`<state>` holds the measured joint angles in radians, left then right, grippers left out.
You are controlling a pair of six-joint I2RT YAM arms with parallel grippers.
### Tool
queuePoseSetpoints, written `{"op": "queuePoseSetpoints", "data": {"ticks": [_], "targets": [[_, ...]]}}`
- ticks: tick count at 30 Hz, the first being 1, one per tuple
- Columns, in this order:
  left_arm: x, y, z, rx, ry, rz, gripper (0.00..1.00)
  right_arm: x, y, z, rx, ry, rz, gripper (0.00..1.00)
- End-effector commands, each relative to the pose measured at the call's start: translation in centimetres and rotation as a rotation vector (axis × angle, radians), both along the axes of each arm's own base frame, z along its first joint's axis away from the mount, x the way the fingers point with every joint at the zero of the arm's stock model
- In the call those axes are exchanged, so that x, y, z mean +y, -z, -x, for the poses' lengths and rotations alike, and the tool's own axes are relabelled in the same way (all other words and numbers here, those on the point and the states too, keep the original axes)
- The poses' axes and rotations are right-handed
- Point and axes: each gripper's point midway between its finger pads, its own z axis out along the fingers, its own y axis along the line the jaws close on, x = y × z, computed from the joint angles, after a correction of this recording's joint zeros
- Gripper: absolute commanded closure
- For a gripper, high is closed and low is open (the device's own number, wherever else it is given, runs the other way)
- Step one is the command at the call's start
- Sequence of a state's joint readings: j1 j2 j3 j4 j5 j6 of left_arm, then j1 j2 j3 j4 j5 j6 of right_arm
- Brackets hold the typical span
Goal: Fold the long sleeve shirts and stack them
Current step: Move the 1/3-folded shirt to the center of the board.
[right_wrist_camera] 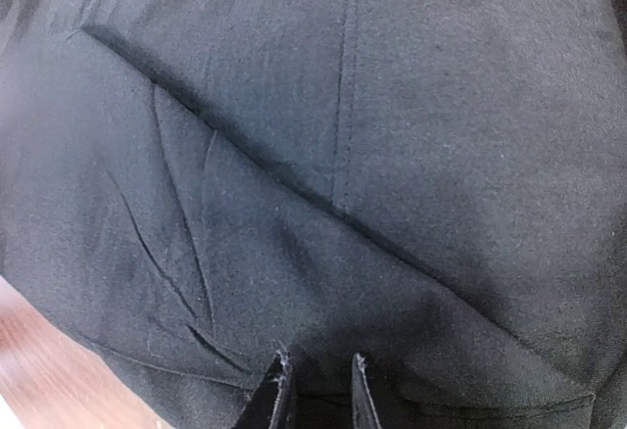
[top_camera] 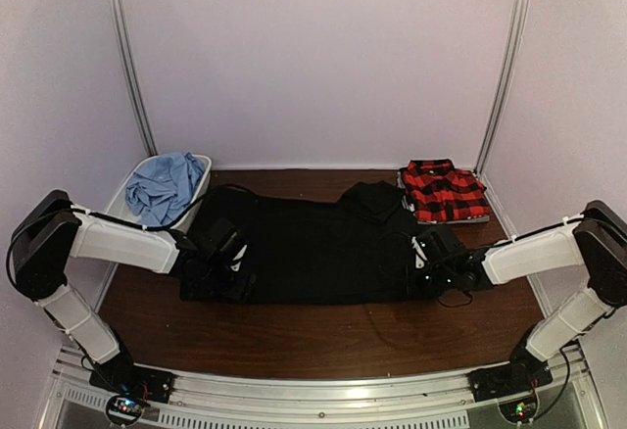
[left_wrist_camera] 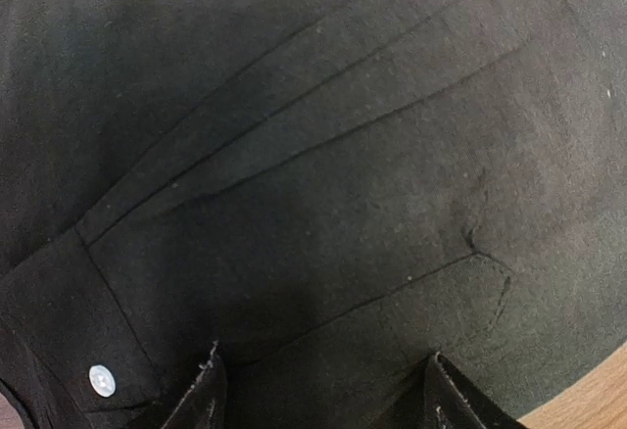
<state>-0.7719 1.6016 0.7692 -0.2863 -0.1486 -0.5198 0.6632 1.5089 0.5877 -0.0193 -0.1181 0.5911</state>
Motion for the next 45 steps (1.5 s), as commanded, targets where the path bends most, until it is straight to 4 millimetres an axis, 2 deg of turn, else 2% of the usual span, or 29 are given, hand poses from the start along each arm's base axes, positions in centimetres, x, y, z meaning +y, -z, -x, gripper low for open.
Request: {"op": "queuePoseSetpoints", "data": {"ticks": [1,7,12,15,21,25,27,31,35,38,44,45], "targets": [[0.3,1.9,2.8,0.069,0.001,-0.004,0.30,-4.1,4.0,5.2,0.172,0.069,0.103,0.77],[-0.4,2.3,7.4,0.104,0.013,-0.050,0.30,-4.5,3.4,8.0,0.180,0.090,0.086,0.78],[-0.4,3.5,11.6,0.153,-0.018,-0.071,0.30,-5.4,2.9,9.7,0.172,0.119,0.067,0.78],[-0.1,4.2,13.6,0.170,-0.032,-0.095,0.30,-5.2,2.4,10.7,0.164,0.128,0.030,0.77],[1.8,4.7,15.0,0.175,-0.091,-0.144,0.29,-5.3,0.9,11.6,0.132,0.146,0.025,0.77],[2.4,3.9,15.1,0.162,-0.118,-0.139,0.29,-6.3,-1.0,11.2,0.083,0.188,0.070,0.77],[1.9,2.8,14.8,0.142,-0.114,-0.105,0.29,-6.2,-2.4,10.7,0.052,0.190,0.072,0.77],[-0.9,-0.2,13.3,0.064,-0.056,-0.029,0.27,-4.6,-6.8,8.1,-0.083,0.160,0.034,0.68],[-3.5,-3.4,11.1,-0.043,-0.004,-0.001,0.22,-3.1,-11.1,4.3,-0.204,0.141,0.077,0.54],[-4.8,-5.3,9.3,-0.104,0.013,0.005,0.20,-1.7,-12.7,0.6,-0.245,0.107,0.121,0.49],[-5.6,-8.4,5.4,-0.172,0.019,0.074,0.17,1.9,-13.6,-7.8,-0.300,0.001,0.227,0.38],[-5.5,-8.9,4.7,-0.182,0.019,0.094,0.17,2.3,-13.0,-9.0,-0.294,-0.017,0.243,0.36]]}}
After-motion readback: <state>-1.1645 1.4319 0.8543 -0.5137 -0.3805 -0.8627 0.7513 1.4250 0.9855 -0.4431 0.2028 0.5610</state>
